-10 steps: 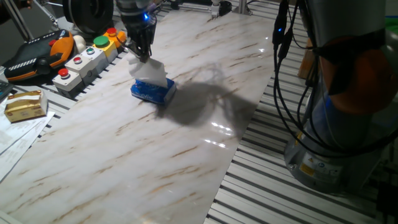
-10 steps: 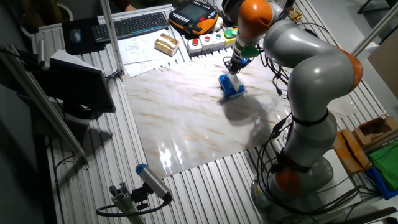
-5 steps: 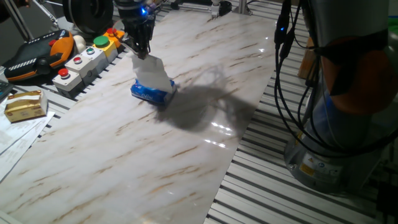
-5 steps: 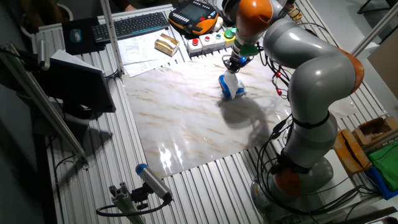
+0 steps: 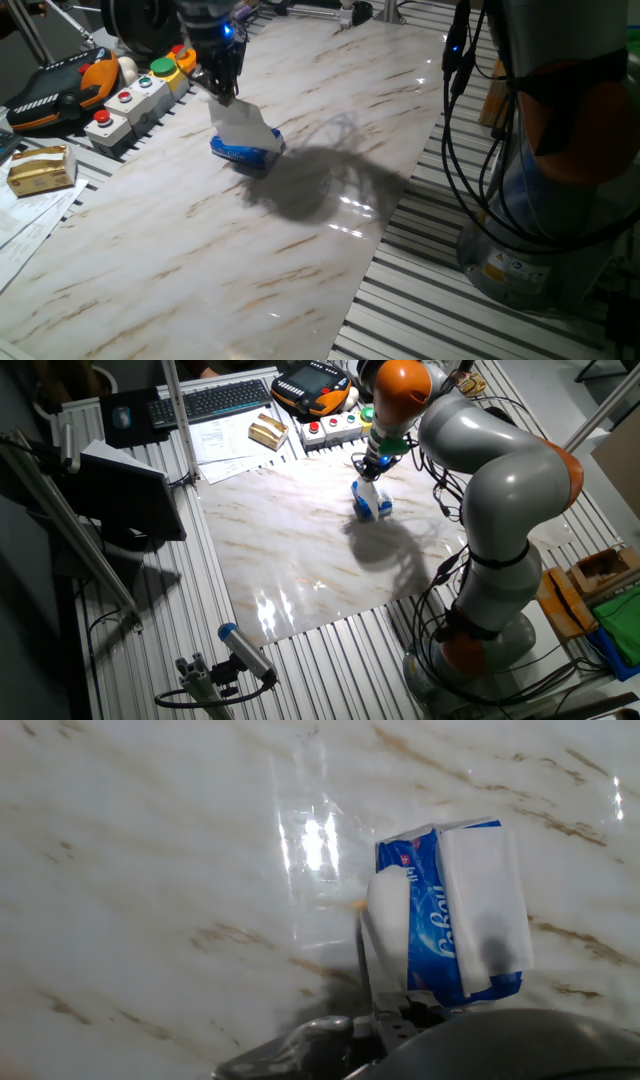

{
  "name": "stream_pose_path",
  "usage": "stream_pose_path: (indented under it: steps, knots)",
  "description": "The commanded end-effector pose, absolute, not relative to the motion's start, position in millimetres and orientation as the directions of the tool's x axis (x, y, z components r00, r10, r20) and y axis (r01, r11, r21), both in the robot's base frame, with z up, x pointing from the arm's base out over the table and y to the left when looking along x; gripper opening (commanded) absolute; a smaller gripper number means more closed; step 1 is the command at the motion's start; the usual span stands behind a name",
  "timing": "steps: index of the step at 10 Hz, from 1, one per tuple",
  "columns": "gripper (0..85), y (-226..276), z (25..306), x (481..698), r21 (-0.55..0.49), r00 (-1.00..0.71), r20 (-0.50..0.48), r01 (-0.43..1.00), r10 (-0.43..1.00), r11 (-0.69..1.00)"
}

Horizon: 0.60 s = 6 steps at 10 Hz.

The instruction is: Pull out a napkin

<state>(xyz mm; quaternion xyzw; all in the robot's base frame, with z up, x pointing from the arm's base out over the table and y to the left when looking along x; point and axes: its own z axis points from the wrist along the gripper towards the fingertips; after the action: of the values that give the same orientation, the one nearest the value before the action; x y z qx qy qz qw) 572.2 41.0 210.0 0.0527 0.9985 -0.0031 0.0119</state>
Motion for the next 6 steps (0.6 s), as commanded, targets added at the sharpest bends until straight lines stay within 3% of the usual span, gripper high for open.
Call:
stream_pose_path:
  steps: [1, 6]
  knots:
    - [0.7, 43, 209, 571, -0.003, -0.994, -0.024, 0.108, 0.108, 0.994]
    - [0.7, 54, 200, 566, 0.001, -0.991, -0.030, 0.129, 0.129, 0.992]
